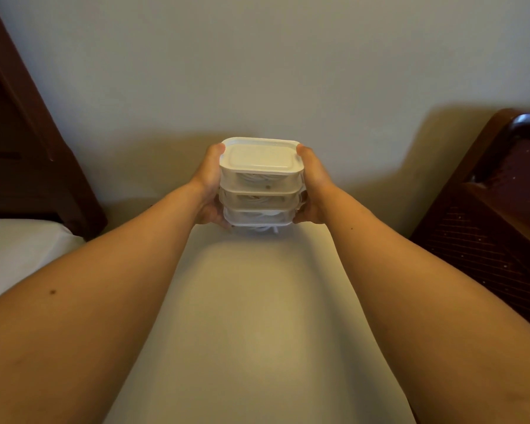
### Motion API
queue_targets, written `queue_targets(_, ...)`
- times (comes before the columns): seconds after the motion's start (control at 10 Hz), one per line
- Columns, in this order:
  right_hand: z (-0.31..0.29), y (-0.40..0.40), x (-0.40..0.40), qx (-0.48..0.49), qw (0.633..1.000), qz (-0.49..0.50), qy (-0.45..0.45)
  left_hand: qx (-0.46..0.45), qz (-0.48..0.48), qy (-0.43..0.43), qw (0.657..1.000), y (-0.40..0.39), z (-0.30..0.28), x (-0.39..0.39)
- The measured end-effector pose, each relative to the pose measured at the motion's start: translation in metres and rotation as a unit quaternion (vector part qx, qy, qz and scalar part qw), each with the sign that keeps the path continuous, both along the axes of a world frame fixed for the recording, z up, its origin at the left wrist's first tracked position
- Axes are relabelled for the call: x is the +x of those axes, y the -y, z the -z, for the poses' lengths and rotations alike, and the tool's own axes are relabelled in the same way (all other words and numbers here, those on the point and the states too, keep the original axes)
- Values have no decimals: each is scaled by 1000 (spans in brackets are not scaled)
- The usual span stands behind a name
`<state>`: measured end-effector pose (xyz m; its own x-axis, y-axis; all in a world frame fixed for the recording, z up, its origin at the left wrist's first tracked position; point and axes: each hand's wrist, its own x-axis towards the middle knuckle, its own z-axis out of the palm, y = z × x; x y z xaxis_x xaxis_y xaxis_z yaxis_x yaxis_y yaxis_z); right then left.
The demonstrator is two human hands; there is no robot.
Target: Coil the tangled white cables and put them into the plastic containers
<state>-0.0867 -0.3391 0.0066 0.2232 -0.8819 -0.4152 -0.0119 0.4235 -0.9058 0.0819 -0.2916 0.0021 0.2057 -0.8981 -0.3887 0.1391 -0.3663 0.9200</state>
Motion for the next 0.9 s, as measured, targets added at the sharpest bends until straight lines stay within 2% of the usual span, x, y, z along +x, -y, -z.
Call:
queue_targets(0.3,-2,3,2,20,999,-6,34,-1,0,6,1000,4,-1,2)
queue_targets(0.7,-8,-3,-4,27,999,-8,-16,21,-41,-35,998,-3,-5,1)
queue_targets(0.8,-9,-4,0,52,998,18,-24,33,-37,-31,998,-10,-17,-7)
queue_targets(0.9,-12,1,-3,23,993,97,-58,70,-65,15,995,-19,-26,-8)
